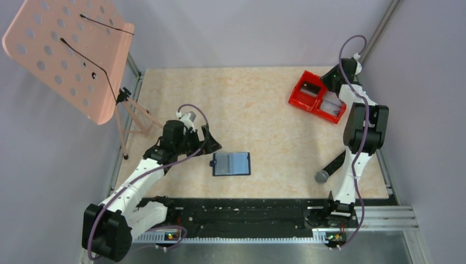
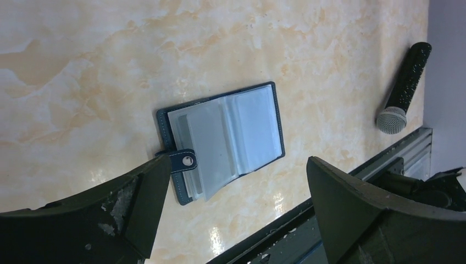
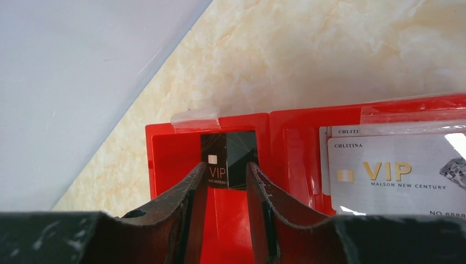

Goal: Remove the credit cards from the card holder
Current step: Place the credit card in the storage box, then remove the credit card from the card holder.

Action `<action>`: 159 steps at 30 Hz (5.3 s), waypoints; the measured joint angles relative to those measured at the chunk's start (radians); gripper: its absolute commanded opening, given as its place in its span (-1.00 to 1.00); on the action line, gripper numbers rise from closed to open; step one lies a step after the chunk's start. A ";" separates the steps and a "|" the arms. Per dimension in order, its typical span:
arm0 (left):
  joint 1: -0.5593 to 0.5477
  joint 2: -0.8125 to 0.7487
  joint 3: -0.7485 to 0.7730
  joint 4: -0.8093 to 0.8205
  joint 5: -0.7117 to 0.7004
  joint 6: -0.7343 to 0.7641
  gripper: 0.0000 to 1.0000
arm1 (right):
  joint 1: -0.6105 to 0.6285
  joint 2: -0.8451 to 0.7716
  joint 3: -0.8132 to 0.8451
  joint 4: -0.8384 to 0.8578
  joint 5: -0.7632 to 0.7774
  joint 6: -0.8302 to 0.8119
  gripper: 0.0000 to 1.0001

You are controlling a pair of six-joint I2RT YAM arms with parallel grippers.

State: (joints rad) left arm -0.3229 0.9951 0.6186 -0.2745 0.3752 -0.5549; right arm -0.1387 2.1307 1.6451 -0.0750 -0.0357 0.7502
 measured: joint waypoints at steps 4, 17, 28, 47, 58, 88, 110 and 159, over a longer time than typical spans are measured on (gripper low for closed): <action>0.000 0.018 0.019 -0.031 -0.042 -0.006 0.87 | 0.000 -0.024 0.000 -0.032 -0.023 -0.026 -0.35; -0.001 0.271 0.019 -0.021 0.073 -0.023 0.55 | 0.184 -0.413 -0.409 -0.002 -0.167 -0.105 -0.12; -0.127 0.347 -0.065 0.166 0.164 -0.116 0.41 | 0.478 -0.603 -0.711 0.003 -0.232 -0.150 -0.04; -0.127 0.058 -0.022 0.032 -0.243 -0.173 0.77 | 0.951 -0.688 -0.778 -0.025 0.025 -0.157 0.21; -0.109 0.006 -0.049 -0.101 -0.441 -0.145 0.80 | 1.153 -0.463 -0.634 -0.044 0.140 -0.190 0.24; -0.064 -0.023 -0.122 -0.083 -0.352 -0.150 0.77 | 1.266 -0.280 -0.509 -0.157 0.291 -0.252 0.22; -0.064 0.011 -0.138 -0.042 -0.300 -0.154 0.75 | 1.304 -0.235 -0.447 -0.219 0.376 -0.256 0.23; -0.062 0.319 -0.170 0.275 0.079 -0.185 -0.89 | 1.046 -0.454 -0.952 0.375 -0.006 0.090 -0.42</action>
State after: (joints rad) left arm -0.3851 1.3144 0.4488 0.0002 0.4541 -0.7403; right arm 0.9073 1.6764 0.6933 0.3000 -0.0418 0.8402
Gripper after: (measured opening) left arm 0.293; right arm 0.210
